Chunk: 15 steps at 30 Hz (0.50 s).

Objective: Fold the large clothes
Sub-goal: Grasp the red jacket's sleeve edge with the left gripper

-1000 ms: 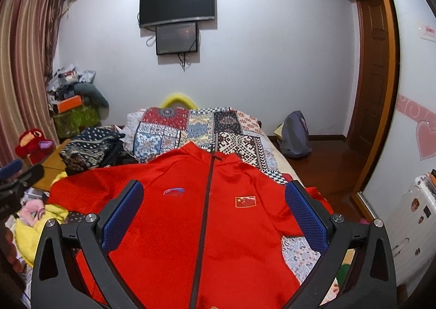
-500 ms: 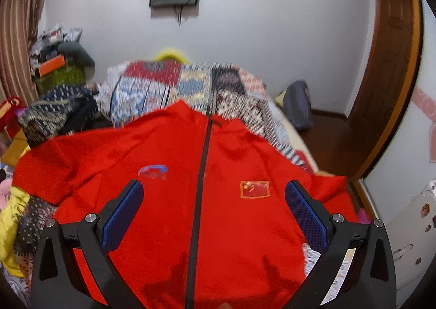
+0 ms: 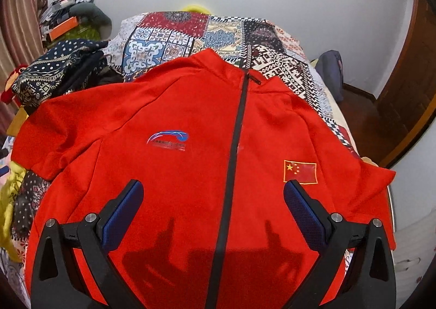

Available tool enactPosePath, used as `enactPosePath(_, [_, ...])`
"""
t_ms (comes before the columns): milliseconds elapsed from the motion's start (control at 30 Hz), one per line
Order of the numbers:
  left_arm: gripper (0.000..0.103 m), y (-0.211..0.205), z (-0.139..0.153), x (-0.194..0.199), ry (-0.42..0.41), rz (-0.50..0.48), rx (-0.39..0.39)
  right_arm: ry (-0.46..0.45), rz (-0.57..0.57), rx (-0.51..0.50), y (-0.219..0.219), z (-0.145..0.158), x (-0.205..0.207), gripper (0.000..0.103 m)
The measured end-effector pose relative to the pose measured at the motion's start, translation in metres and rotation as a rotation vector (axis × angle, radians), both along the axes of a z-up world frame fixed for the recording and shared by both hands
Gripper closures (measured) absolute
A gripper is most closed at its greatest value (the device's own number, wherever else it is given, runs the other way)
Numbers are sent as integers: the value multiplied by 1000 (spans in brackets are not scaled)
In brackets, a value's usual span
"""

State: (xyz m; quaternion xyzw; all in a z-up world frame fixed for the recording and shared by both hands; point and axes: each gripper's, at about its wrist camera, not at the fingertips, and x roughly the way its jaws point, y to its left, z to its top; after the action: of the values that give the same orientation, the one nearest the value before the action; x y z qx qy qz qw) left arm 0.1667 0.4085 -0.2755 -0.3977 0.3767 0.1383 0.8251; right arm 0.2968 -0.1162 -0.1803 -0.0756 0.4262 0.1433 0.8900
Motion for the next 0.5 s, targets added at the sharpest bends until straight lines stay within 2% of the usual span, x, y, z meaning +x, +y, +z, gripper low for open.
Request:
enactPosePath(100, [33,21,-15,6,-5,42,-74,13,13,1,3,-1,6,2])
enactPosePath(233, [45,37,-21,8,-13,97,-98,31,21,-7,7,-1,14,2])
enactPosePath(367, [59,43,-22,13,9,141,-65,53,21,-11,8,-3,16,2])
enactPosePath(500, [81,38,-10,18,62,167,45,64,18,-5,8,0,16,2])
